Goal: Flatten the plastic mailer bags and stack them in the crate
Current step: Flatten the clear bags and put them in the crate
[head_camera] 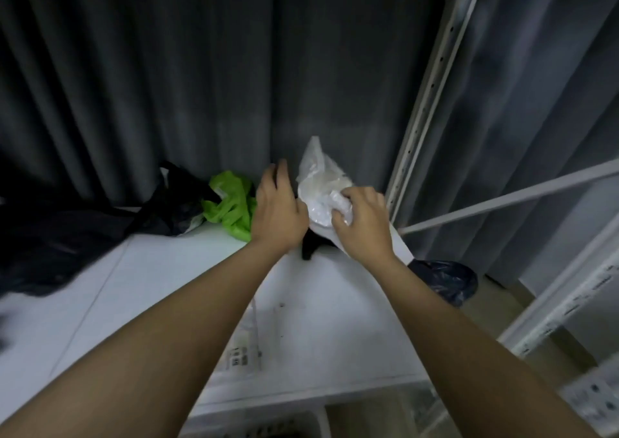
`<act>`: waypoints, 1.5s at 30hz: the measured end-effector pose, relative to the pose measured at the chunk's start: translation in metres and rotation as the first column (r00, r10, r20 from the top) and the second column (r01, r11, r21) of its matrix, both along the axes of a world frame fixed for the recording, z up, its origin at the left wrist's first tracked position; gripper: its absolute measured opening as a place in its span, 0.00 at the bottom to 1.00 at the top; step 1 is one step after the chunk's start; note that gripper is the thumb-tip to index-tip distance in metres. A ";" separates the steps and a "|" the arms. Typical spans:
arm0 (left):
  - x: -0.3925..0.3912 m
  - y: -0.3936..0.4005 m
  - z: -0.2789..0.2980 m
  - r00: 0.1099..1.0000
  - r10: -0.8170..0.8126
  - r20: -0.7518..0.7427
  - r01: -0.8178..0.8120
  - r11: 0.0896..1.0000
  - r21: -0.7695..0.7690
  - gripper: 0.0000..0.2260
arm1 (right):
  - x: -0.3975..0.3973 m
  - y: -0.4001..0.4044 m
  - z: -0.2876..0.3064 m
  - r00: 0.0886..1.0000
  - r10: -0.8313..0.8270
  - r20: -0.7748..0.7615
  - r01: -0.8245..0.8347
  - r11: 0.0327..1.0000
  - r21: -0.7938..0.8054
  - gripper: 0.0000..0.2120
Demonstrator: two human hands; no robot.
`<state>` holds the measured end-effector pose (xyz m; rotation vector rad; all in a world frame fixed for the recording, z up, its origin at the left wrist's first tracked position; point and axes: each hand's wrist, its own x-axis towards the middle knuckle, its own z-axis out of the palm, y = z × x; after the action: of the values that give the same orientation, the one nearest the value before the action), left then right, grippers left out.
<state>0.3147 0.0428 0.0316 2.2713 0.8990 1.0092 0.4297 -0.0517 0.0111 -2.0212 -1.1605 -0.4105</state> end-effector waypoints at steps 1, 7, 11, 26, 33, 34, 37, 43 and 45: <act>-0.018 0.003 0.003 1.000 0.009 0.019 -0.010 1.000 0.014 0.31 | -0.016 -0.001 -0.002 0.999 0.053 0.013 -0.053 0.999 -0.014 0.12; -0.121 0.026 0.002 0.990 -0.053 -0.129 0.069 0.990 0.123 0.33 | -0.088 0.000 -0.019 0.980 0.191 0.055 -0.185 0.978 -0.093 0.10; -0.183 0.044 -0.017 0.966 -0.086 -0.245 0.126 0.980 0.152 0.23 | -0.128 0.004 -0.036 0.964 0.254 0.084 -0.242 0.962 -0.124 0.10; -0.246 0.046 -0.067 0.907 -0.078 -0.414 0.226 0.920 0.321 0.07 | -0.176 0.022 -0.101 0.864 0.330 0.380 -0.247 0.936 -0.252 0.15; -0.258 0.050 -0.083 0.886 -0.026 -0.463 0.231 0.890 0.392 0.10 | -0.172 0.032 -0.108 0.814 0.323 0.483 -0.262 0.946 -0.191 0.10; -0.261 0.050 -0.086 0.888 -0.009 -0.459 0.210 0.897 0.389 0.10 | -0.171 0.032 -0.109 0.813 0.329 0.481 -0.270 0.944 -0.189 0.09; -0.267 0.051 -0.097 0.884 0.020 -0.467 0.170 0.917 0.362 0.12 | -0.167 0.032 -0.108 0.816 0.346 0.463 -0.300 0.938 -0.171 0.08; -0.270 0.057 -0.103 0.848 0.074 -0.525 0.168 0.902 0.398 0.15 | -0.150 0.016 -0.105 0.893 0.365 0.265 -0.336 0.930 -0.148 0.13; -0.269 0.057 -0.105 0.830 0.067 -0.554 0.196 0.895 0.402 0.15 | -0.146 0.010 -0.108 0.907 0.375 0.192 -0.339 0.920 -0.196 0.14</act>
<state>0.0457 0.0998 -0.0730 3.0630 0.8553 0.5449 0.2832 -0.0416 -0.0965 -1.8690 -1.7205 -0.3768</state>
